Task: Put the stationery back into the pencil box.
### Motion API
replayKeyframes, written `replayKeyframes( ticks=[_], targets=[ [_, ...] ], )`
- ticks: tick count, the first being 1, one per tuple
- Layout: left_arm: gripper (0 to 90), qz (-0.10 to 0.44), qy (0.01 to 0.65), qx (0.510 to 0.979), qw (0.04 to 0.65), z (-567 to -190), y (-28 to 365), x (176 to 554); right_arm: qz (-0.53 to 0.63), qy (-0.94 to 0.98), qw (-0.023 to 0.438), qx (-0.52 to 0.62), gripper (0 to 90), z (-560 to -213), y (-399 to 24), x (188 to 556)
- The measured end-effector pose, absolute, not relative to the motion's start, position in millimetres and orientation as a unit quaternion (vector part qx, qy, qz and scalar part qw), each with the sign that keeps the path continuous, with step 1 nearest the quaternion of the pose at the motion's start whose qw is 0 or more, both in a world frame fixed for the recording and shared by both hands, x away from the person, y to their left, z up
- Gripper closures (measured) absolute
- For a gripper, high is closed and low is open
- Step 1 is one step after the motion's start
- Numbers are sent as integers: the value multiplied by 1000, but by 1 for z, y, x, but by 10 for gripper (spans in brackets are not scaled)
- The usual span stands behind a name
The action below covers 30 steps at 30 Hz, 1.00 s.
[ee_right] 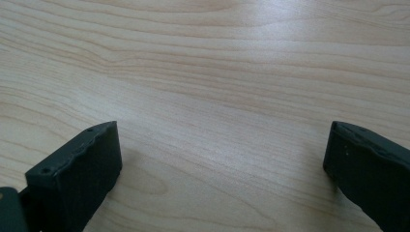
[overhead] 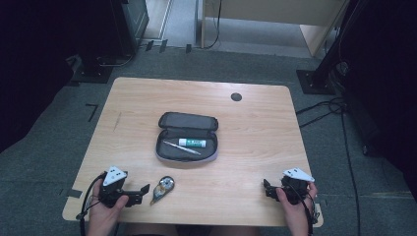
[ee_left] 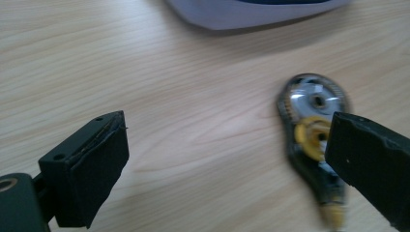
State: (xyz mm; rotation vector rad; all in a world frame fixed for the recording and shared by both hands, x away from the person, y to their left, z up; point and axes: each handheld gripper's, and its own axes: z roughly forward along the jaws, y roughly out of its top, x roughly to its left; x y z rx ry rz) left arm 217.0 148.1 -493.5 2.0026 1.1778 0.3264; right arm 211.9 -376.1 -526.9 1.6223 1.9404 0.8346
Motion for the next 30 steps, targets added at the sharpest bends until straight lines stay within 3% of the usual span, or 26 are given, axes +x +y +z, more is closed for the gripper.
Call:
replayKeyframes(
  ticks=[8,13,17,23,30],
  targets=[
    [23,109,434,813,372,-503,121,213,305,708,237,591,0,-527,-376,212],
    [143,131,429,820,355,-506,106,208,305,708,237,591,0,-527,-376,212],
    [169,136,415,833,340,-510,95,208,305,708,237,591,0,-527,-376,212],
    [302,156,404,837,333,-513,85,210,305,709,237,590,0,-527,-376,212],
    [348,154,396,842,333,-512,78,215,306,709,236,589,0,-527,-376,212]
  ],
)
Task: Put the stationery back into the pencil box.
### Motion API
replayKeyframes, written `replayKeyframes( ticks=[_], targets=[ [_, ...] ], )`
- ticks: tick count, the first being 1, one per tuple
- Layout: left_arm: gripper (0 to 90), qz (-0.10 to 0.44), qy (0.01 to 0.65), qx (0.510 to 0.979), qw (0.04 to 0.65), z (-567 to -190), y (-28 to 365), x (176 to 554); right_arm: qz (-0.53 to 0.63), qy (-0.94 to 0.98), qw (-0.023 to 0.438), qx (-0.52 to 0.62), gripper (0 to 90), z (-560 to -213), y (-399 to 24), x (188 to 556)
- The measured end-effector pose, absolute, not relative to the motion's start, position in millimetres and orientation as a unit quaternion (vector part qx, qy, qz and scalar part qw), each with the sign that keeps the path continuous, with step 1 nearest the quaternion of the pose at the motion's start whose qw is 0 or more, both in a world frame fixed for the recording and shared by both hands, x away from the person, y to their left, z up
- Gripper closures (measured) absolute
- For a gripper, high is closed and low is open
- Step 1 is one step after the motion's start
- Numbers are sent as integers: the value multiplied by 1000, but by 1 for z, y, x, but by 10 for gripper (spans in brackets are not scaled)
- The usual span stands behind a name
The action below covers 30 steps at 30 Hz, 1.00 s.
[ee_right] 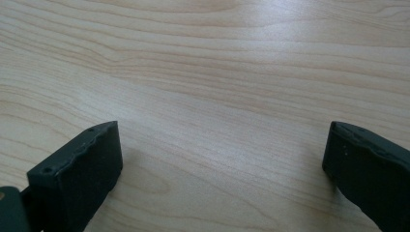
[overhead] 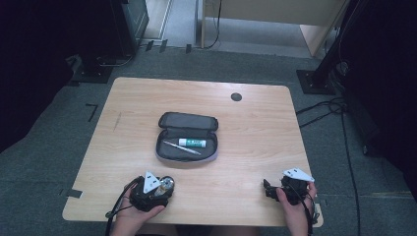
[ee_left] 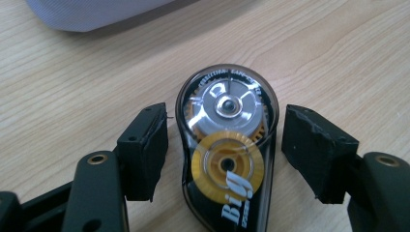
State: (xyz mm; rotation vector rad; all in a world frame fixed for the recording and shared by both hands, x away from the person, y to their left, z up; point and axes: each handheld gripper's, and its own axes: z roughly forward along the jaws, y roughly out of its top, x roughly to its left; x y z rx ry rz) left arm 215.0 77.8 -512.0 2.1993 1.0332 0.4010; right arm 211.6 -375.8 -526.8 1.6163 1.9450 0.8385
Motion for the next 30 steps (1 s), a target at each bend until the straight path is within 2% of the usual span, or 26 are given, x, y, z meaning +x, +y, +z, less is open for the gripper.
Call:
replayKeyframes(
  ticks=[7,30],
  targets=[
    [414,156,393,843,333,-512,74,216,306,709,236,589,1,-527,-376,212],
    [420,137,391,838,355,-508,80,223,306,709,237,589,1,-527,-376,212]
  ],
)
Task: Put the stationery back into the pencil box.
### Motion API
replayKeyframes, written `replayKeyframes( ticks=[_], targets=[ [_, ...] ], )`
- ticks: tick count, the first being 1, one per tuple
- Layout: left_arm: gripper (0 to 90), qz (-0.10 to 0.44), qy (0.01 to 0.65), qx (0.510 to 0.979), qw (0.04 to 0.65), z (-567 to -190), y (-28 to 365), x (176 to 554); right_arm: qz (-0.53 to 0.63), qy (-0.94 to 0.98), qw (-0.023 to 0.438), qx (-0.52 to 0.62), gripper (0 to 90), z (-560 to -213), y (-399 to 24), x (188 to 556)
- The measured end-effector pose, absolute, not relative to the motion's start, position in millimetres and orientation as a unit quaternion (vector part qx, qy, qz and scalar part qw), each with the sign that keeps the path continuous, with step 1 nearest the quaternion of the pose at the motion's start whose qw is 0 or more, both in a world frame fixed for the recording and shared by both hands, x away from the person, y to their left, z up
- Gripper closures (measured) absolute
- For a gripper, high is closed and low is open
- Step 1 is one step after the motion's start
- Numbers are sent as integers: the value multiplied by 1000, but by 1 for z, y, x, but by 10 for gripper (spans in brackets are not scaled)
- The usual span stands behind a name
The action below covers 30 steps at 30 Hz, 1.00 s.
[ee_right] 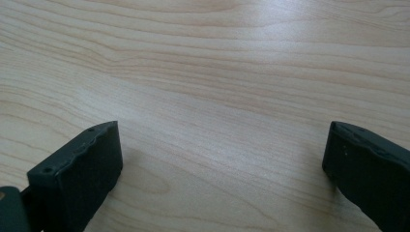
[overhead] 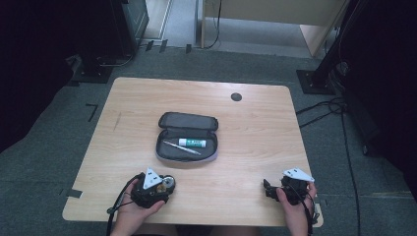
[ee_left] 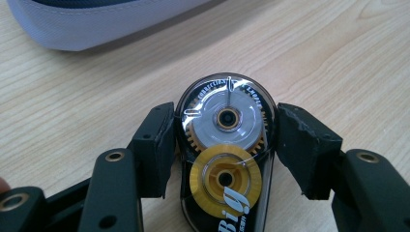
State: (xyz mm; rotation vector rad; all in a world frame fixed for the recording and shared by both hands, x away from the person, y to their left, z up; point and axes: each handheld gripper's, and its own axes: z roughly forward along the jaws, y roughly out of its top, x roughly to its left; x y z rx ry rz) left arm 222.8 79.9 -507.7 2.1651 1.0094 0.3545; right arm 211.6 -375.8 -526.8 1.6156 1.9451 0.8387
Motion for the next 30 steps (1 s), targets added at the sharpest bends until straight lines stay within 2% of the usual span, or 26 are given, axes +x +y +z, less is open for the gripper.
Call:
replayKeyframes(
  ticks=[30],
  targets=[
    [421,137,381,812,421,-483,91,232,306,709,236,589,1,-527,-376,212]
  ],
)
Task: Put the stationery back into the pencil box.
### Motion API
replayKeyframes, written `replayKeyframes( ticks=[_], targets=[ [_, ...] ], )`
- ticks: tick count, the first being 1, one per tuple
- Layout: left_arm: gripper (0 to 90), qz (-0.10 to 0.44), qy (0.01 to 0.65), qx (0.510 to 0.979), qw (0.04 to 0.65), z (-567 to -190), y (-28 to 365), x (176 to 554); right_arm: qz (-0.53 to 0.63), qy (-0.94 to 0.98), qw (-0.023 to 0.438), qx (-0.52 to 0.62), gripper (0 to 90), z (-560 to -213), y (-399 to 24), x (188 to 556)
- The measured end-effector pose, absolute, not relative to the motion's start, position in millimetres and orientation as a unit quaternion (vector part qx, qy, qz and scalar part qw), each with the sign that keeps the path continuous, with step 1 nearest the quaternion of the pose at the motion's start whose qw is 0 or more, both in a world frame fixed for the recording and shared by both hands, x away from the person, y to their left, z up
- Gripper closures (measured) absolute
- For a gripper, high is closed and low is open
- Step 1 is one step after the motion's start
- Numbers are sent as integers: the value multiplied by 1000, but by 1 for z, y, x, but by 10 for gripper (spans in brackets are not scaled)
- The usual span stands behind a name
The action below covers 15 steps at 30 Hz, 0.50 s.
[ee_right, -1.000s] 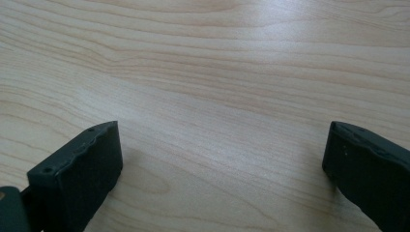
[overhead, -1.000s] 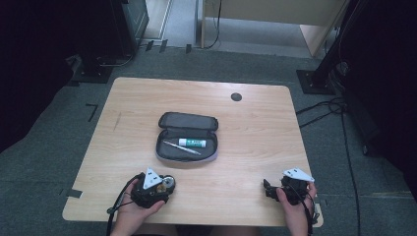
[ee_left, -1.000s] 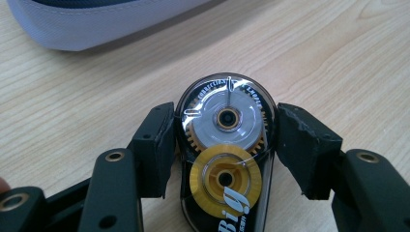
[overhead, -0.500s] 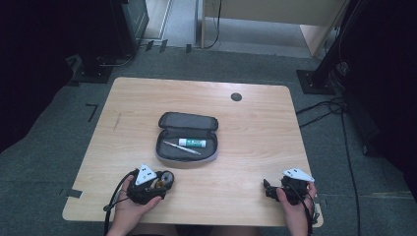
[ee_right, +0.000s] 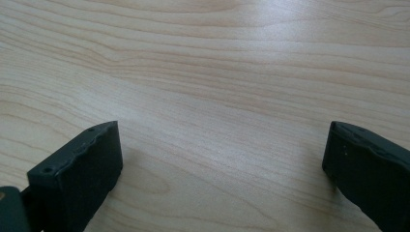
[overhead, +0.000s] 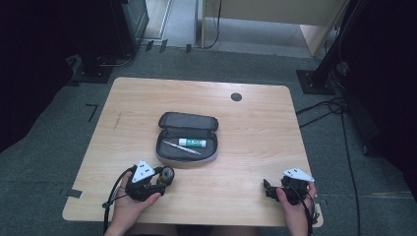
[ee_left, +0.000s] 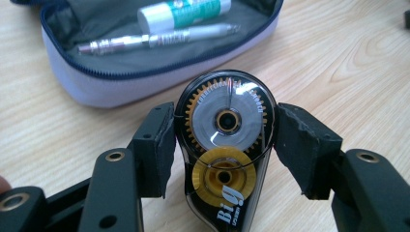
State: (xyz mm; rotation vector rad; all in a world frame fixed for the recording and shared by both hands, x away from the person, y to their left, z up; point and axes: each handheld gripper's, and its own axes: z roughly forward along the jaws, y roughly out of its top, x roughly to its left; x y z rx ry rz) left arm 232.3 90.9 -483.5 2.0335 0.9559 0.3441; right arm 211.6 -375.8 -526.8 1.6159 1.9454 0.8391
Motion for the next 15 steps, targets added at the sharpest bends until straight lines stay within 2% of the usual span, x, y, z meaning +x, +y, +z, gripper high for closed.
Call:
replayKeyframes(
  ticks=[15],
  targets=[
    [421,152,374,799,446,-474,92,235,306,709,236,589,1,-527,-376,212]
  ],
)
